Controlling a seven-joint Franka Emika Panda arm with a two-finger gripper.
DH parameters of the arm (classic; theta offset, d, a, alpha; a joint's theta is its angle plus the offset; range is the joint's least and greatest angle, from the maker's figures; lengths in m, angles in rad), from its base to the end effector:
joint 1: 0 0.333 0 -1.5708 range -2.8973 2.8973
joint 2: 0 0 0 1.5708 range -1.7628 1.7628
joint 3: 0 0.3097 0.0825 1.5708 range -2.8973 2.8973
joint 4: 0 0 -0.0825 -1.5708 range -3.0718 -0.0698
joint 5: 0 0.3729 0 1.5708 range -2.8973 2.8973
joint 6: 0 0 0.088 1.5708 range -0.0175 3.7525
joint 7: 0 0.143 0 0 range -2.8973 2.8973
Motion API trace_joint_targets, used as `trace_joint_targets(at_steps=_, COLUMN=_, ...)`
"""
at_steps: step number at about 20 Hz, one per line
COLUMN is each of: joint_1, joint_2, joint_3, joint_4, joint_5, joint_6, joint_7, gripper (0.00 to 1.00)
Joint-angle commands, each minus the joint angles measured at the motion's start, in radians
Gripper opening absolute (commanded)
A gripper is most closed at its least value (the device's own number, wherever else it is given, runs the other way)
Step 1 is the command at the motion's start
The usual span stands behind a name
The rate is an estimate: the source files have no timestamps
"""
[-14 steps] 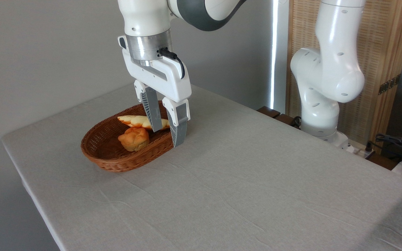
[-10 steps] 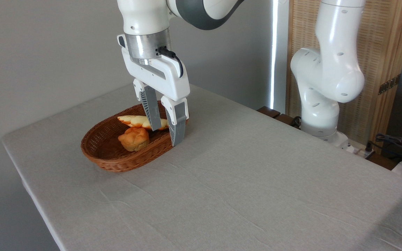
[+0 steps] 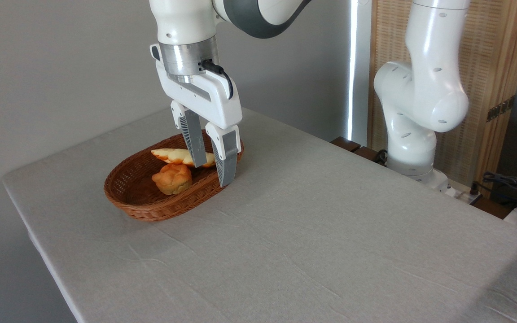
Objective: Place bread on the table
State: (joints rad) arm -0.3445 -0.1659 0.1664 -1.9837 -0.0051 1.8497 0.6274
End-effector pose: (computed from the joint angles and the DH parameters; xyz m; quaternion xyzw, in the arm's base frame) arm 0.4974 -0.0866 0.4996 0.9197 -0.3921 0.0180 0.0124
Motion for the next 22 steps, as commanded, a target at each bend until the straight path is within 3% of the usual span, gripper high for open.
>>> trace_joint_targets(at_steps=1, joint_1=-0.010, joint_2=0.008, joint_3=0.005, joint_4=0.019, joint_5=0.016, joint_6=-0.023, joint_7=-0.017, gripper=1.00)
trace_joint_targets(at_steps=13, joint_1=-0.017, joint_2=0.020, joint_3=-0.024, joint_4=0.019, joint_5=0.014, joint_6=-0.015, joint_7=-0.012, gripper=1.00)
trace_joint_targets(at_steps=16, joint_1=-0.054, joint_2=0.020, joint_3=-0.053, joint_4=0.016, joint_5=-0.002, joint_6=-0.004, joint_7=-0.014, gripper=1.00)
trace_joint_targets(at_steps=22, joint_1=-0.195, joint_2=0.019, joint_3=-0.053, joint_4=0.005, joint_5=-0.076, joint_6=0.000, joint_7=-0.017, gripper=1.00)
